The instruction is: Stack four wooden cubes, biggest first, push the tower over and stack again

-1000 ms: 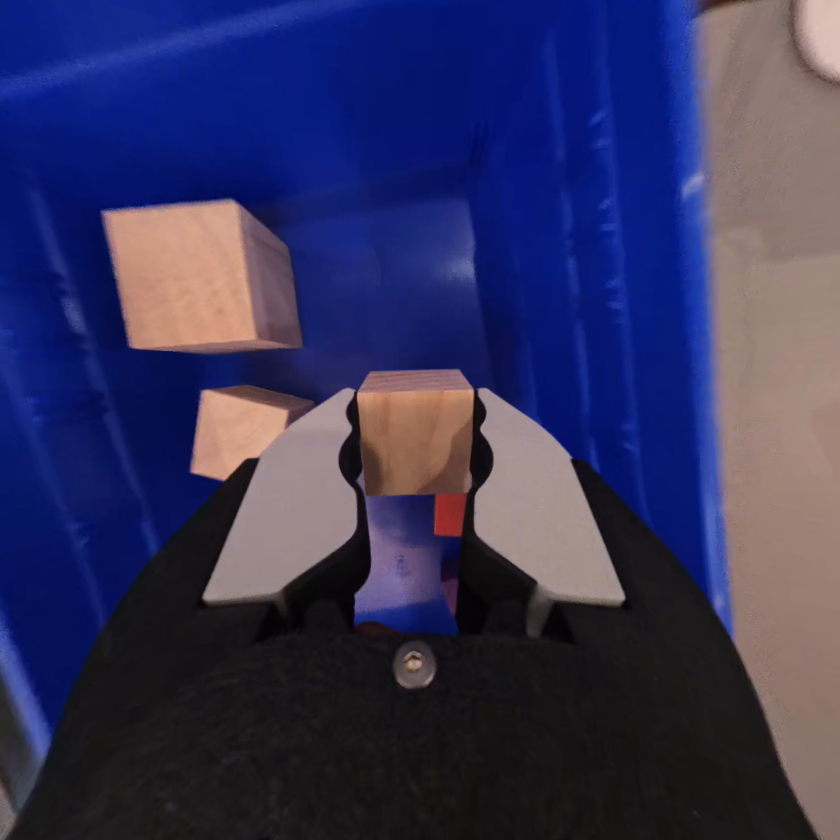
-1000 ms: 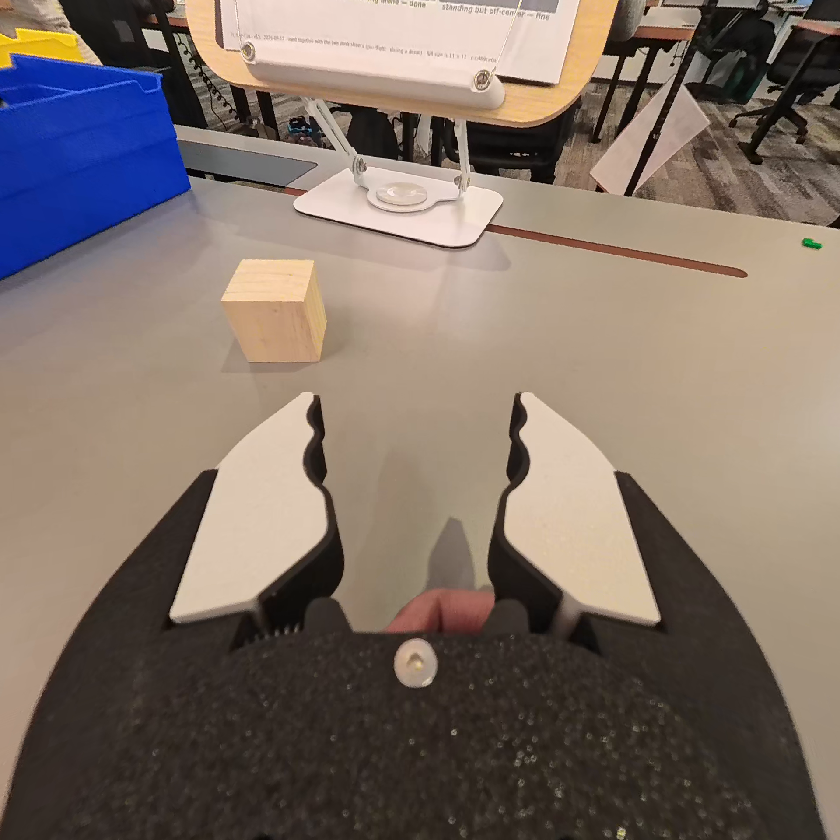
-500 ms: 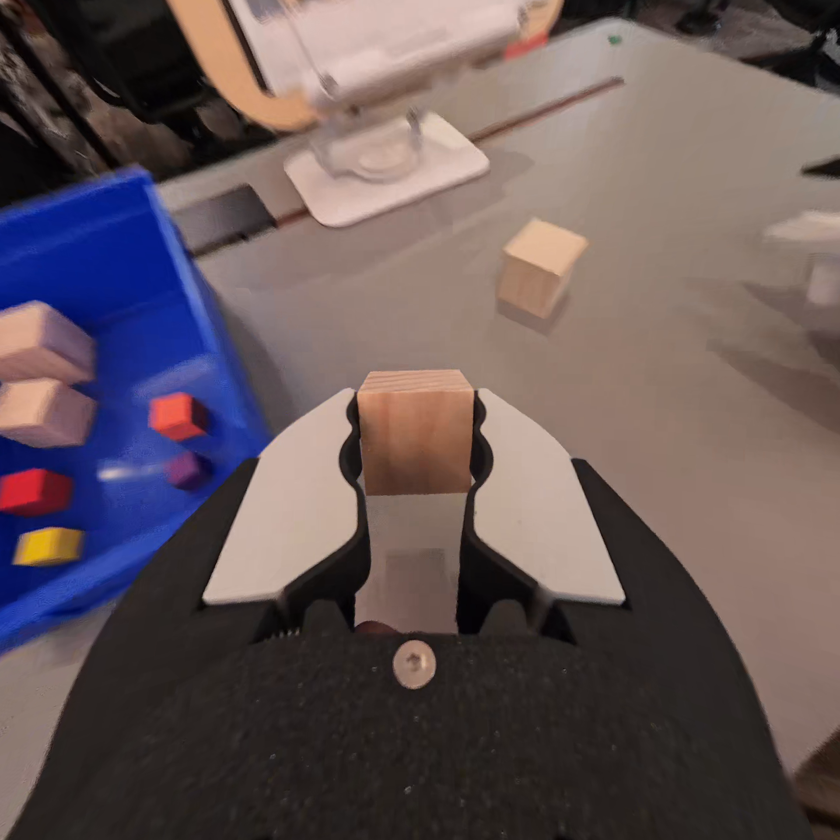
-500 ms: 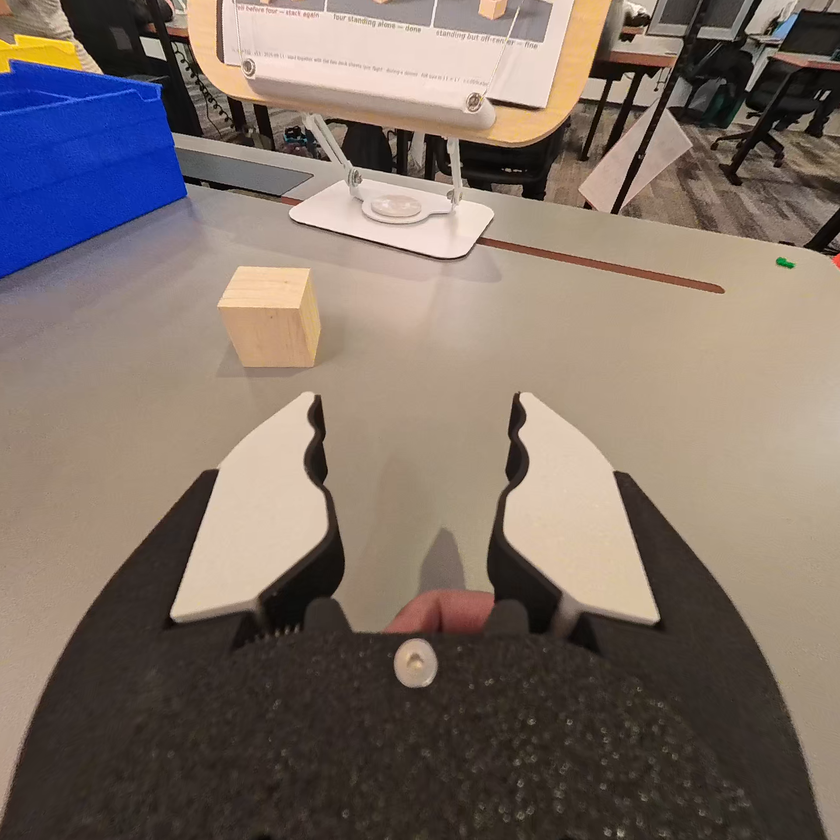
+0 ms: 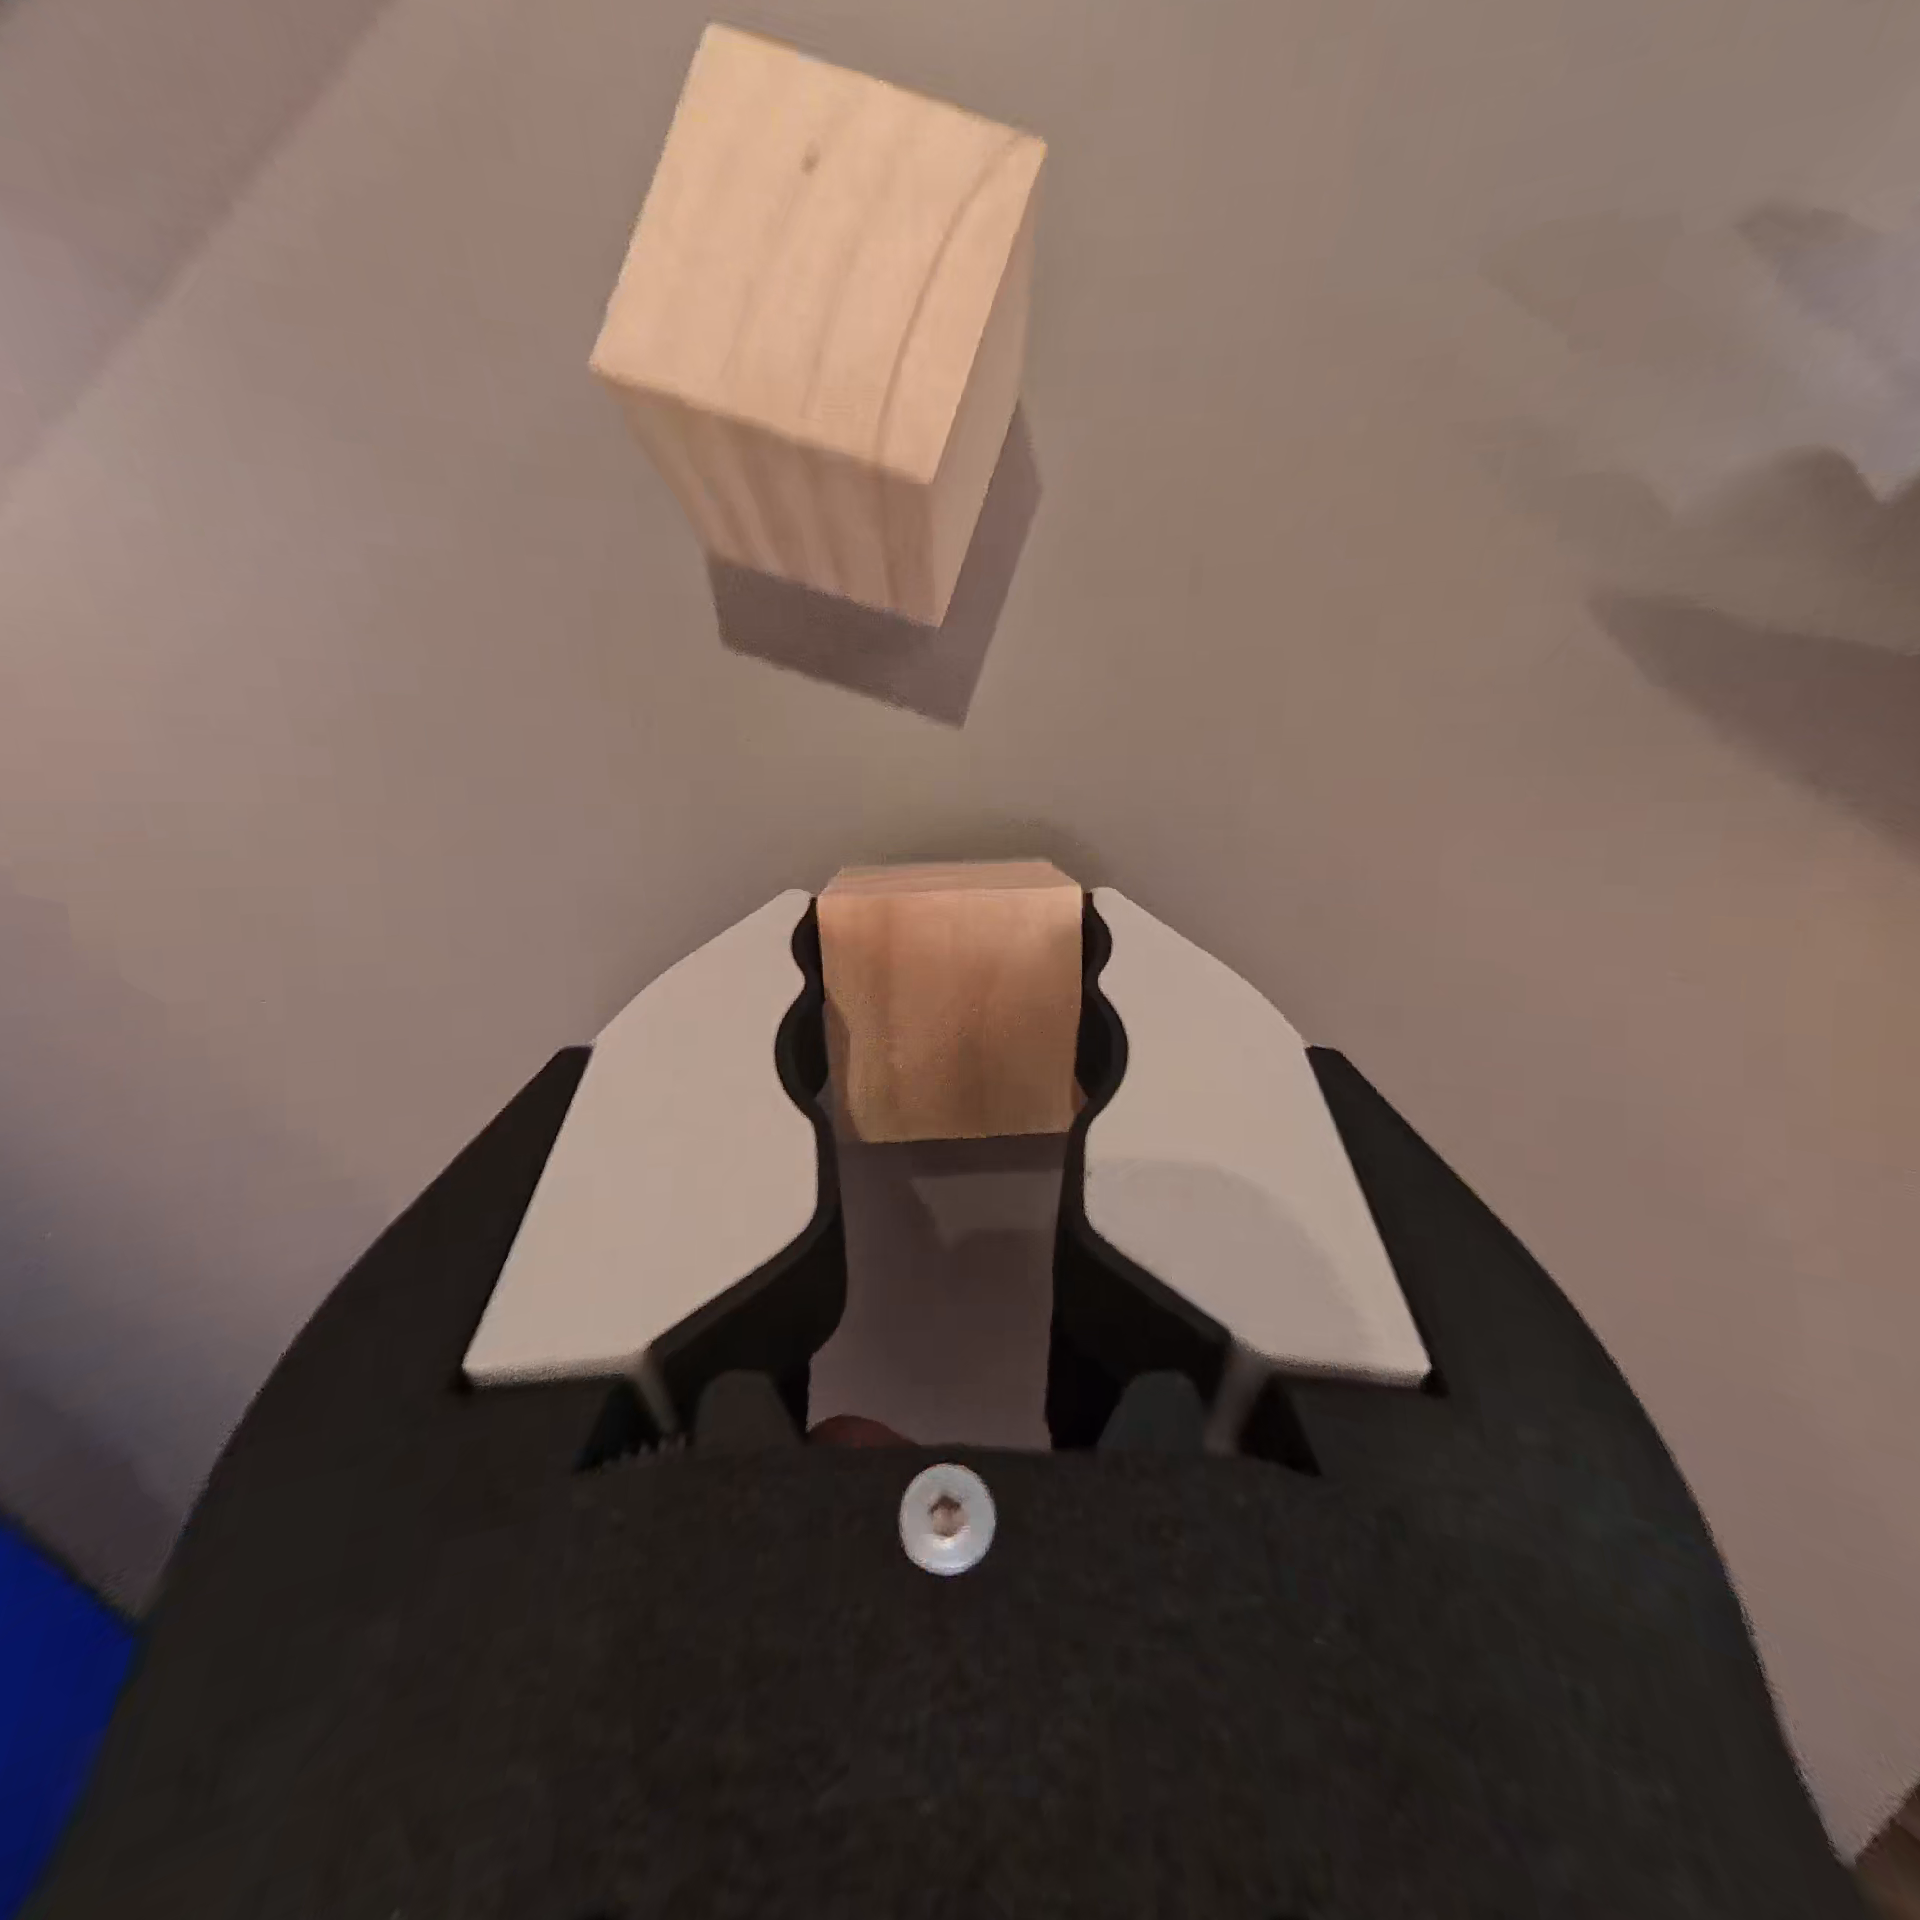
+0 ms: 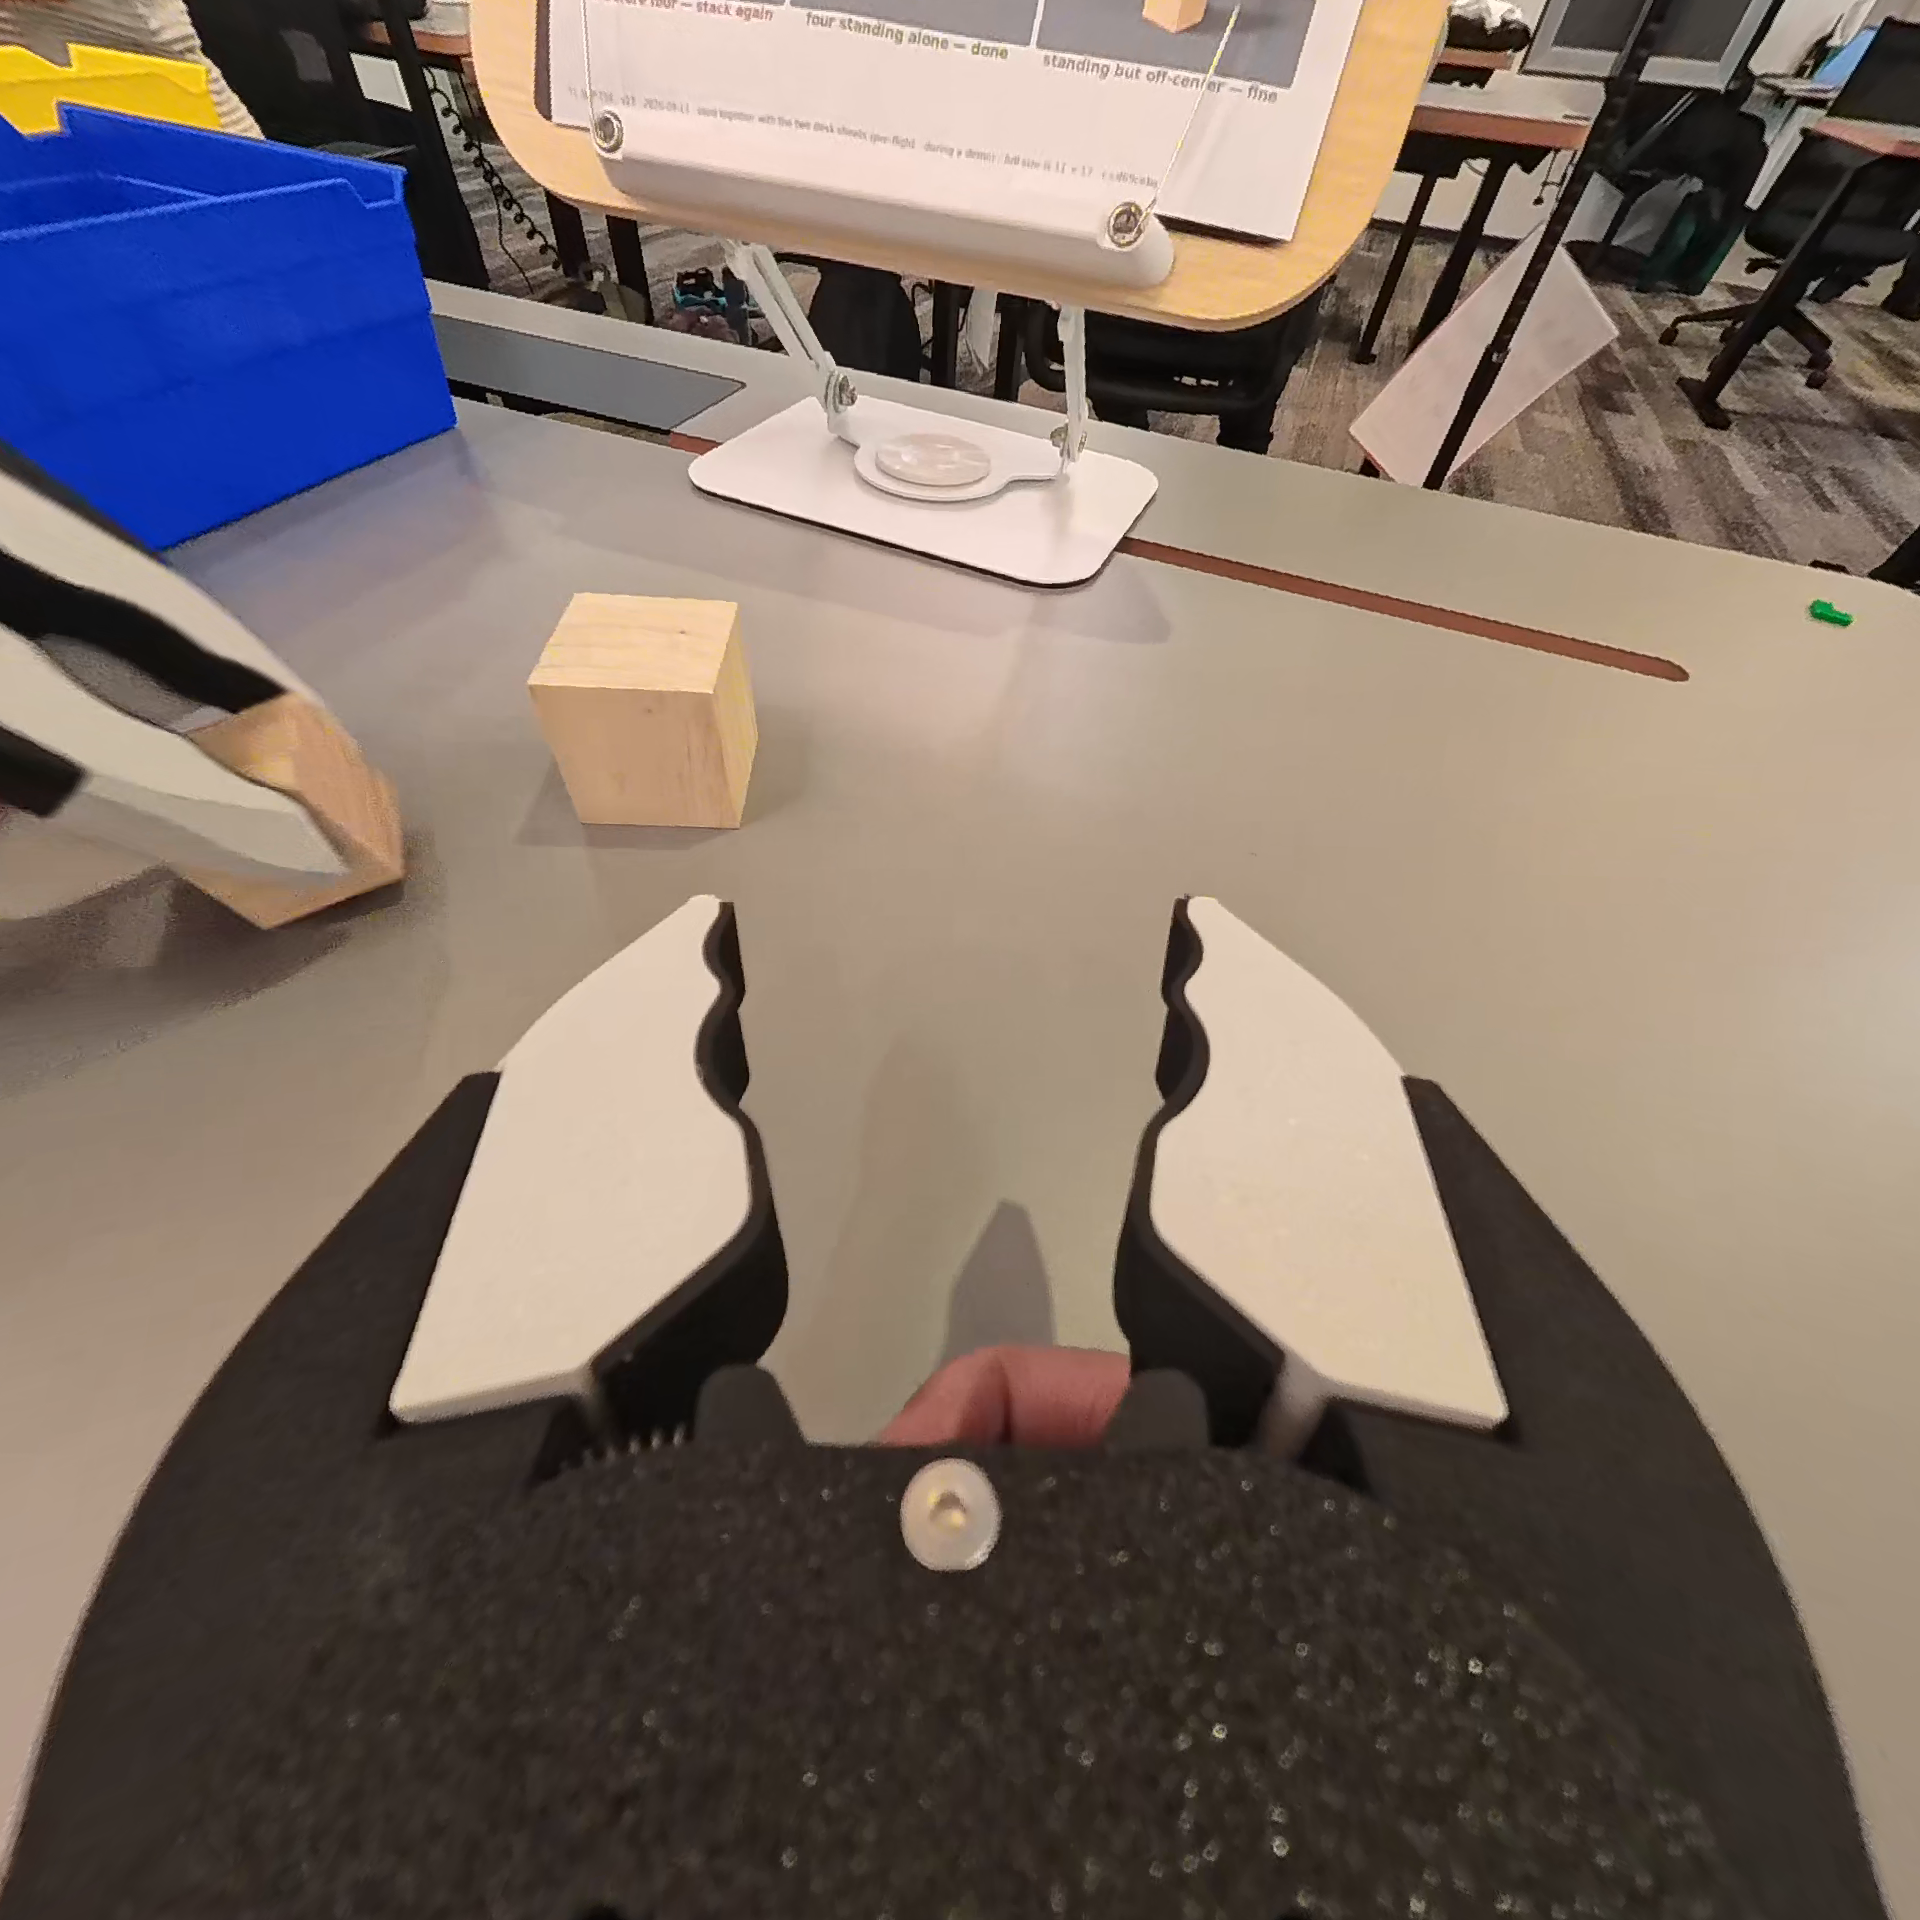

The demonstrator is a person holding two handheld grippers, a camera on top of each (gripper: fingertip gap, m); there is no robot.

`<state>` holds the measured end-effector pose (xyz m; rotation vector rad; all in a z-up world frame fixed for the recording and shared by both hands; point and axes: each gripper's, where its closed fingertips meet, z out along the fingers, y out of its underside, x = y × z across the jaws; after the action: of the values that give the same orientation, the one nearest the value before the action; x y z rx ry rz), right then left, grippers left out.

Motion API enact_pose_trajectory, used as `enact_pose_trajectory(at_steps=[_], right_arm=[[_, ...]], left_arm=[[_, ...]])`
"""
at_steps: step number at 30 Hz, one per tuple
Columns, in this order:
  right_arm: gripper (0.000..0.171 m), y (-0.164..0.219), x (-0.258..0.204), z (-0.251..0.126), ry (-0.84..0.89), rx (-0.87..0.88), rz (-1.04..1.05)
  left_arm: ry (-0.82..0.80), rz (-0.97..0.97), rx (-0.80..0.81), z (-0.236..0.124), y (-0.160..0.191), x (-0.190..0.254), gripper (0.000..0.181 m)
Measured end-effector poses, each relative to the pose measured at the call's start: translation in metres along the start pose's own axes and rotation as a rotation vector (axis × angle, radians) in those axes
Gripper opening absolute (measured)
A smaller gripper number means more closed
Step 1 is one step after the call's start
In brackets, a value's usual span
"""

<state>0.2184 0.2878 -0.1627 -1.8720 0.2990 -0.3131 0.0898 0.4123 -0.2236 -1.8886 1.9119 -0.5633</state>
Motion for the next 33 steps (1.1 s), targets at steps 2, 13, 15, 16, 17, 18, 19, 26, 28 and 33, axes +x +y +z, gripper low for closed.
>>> enact_pose_trajectory(at_steps=[2,13,15,16,17,18,19,26,28,33], right_arm=[[0.078,0.0,0.0,0.0,-0.001,-0.001,0.0],[0.077,0.006,0.002,0.003,-0.012,-0.015,0.012],[0.077,0.006,0.002,0.003,-0.01,-0.011,0.014],[0.077,0.006,0.003,0.003,-0.01,-0.012,0.017],[0.077,0.006,0.003,0.003,-0.01,-0.012,0.02],[0.077,0.006,0.003,0.003,-0.008,-0.012,0.022],[0.077,0.006,0.004,0.003,-0.007,-0.011,0.022],[0.077,0.006,0.002,0.002,0.008,-0.009,0.001],[0.077,0.006,0.001,0.002,0.009,-0.01,-0.005],[0.077,0.007,0.001,0.002,0.007,-0.012,-0.003]], left_arm=[[0.012,0.044,-0.023,0.011,-0.011,0.006,0.045],[-0.053,-0.012,0.218,-0.05,-0.021,0.014,0.07],[-0.111,-0.059,0.283,-0.075,-0.002,0.002,0.07],[-0.132,-0.098,0.325,-0.088,0.008,-0.004,0.07],[-0.159,-0.15,0.372,-0.102,0.019,-0.011,0.07],[-0.191,-0.202,0.427,-0.115,0.031,-0.018,0.071],[-0.215,-0.248,0.485,-0.127,0.042,-0.022,0.073],[-0.415,-0.456,0.577,-0.153,0.126,-0.04,0.082],[-0.429,-0.487,0.564,-0.156,0.138,-0.042,0.082],[-0.48,-0.492,0.515,-0.166,0.147,-0.066,0.077]])
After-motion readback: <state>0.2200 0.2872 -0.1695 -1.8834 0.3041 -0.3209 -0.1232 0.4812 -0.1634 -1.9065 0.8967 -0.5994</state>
